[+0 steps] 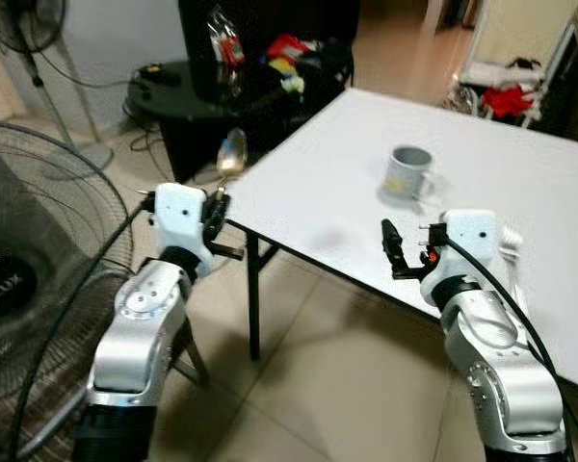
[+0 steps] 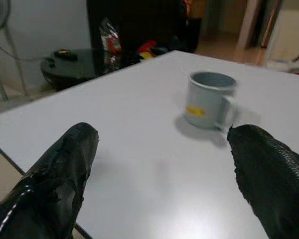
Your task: Setting the table
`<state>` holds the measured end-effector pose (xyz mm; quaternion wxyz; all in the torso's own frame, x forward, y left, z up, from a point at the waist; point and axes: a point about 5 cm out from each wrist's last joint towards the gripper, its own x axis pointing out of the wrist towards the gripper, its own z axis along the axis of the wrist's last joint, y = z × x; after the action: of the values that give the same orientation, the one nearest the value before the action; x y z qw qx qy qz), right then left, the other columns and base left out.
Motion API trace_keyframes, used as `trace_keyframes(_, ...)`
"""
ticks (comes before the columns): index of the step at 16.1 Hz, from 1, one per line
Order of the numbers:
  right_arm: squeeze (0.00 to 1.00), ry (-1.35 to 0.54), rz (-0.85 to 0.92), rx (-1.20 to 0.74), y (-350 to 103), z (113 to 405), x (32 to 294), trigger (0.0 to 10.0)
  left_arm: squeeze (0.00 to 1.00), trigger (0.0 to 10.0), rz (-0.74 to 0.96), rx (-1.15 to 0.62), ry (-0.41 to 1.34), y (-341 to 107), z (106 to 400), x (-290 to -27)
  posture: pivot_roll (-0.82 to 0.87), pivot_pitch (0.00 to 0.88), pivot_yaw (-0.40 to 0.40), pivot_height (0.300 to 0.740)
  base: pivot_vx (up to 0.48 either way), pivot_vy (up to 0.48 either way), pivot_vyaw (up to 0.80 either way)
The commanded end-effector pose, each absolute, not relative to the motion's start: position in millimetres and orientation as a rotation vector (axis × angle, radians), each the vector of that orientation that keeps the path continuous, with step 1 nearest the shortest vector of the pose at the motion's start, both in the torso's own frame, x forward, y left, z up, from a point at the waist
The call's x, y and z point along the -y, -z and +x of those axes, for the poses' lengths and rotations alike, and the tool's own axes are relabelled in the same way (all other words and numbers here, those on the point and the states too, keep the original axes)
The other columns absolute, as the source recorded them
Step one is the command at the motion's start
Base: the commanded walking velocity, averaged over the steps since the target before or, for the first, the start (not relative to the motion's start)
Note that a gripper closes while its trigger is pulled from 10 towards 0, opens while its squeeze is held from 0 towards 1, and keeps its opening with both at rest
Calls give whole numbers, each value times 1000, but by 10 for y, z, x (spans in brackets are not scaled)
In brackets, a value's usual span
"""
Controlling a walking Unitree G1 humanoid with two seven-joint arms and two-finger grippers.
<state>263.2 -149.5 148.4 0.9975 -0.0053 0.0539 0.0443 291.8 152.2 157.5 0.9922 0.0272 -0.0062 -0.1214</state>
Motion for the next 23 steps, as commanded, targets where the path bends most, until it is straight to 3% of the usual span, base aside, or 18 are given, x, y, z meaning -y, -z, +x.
trace_keyframes(1,0,-113,1,-97,-1520,2642,1436,10000,0,10000,60,16,229,-1590,2924,-1579,61,0,18,740,379,0,0)
trace_keyframes(8,0,-121,12,-95,-1530,2652,1432,10000,0,10000,51,10,241,-1570,2926,-1573,61,0,15,740,377,0,-623)
trace_keyframes(14,0,-119,9,-89,-1540,2650,1437,10000,0,10000,62,-13,290,-1525,2912,-1525,56,0,18,740,365,0,0)
trace_keyframes(18,0,-131,14,-106,-1509,2626,1422,10000,0,10000,81,-31,303,-1476,2901,-1514,57,0,21,740,0,0,0)
trace_keyframes(21,0,-141,23,-110,-1503,2615,1403,10000,0,10000,96,-18,304,-1497,2910,-1520,55,0,27,740,0,480,-800)
trace_keyframes(23,0,-137,25,-110,-1500,2608,1409,10000,0,10000,151,-20,298,-1490,2911,-1518,54,0,30,740,0,-480,-800)
